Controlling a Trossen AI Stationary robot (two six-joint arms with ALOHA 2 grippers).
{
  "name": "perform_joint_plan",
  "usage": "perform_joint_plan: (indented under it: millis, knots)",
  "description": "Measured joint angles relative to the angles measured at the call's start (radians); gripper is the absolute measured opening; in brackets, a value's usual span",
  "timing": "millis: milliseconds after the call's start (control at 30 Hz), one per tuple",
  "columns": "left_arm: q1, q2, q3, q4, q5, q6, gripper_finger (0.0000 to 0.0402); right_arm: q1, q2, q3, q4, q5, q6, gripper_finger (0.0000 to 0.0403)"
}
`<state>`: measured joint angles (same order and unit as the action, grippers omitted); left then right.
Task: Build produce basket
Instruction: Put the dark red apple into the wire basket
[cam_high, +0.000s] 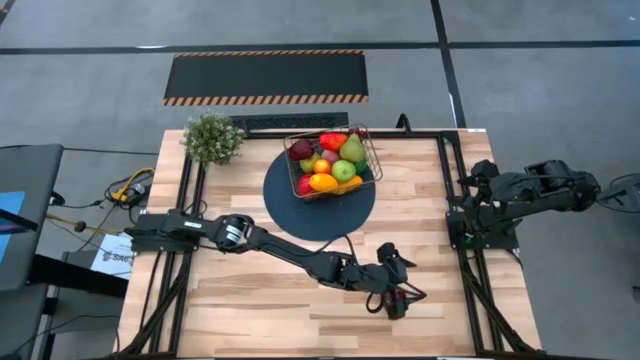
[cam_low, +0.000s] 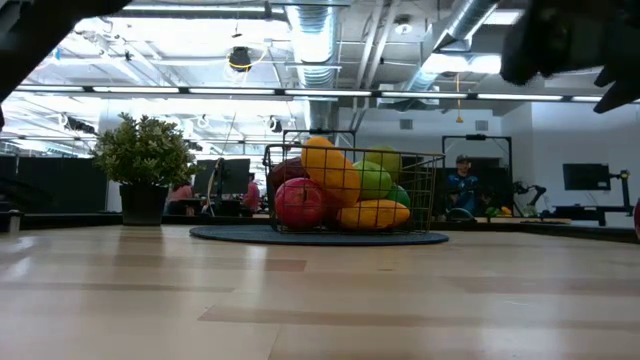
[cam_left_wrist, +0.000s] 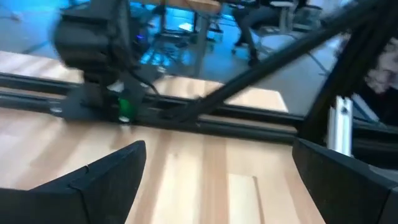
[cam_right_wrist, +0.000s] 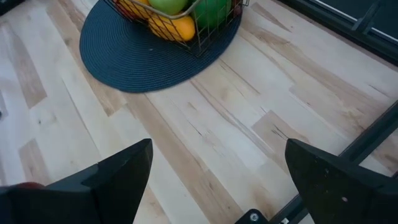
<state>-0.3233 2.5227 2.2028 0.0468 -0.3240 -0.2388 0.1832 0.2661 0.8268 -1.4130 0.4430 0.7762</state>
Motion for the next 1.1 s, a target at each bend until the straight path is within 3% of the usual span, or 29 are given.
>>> perform_joint_plan:
  millis: [133,367,600,933,1100]
  knots:
    - [0.006,0.046,0.0,0.007,0.071,-0.007,0.0392,0.0,0.0,0.0,-0.002,0.0,-0.001,0.0385]
    - [0.007,0.076,0.001,-0.02,0.086,0.013,0.0392,0.0,0.0,0.0,-0.002,0.0,0.0,0.0385]
    - [0.006,0.149,0.0,0.012,0.184,-0.103,0.0392,0.0,0.0,0.0,-0.002,0.0,0.0,0.0385]
    - [-0.016,0.182,0.001,-0.101,0.089,-0.167,0.0389,0.0,0.0,0.0,-0.026,0.0,0.0,0.0385]
    - [-0.019,0.181,0.002,-0.125,0.056,-0.176,0.0363,0.0,0.0,0.0,-0.034,0.0,0.0,0.0385]
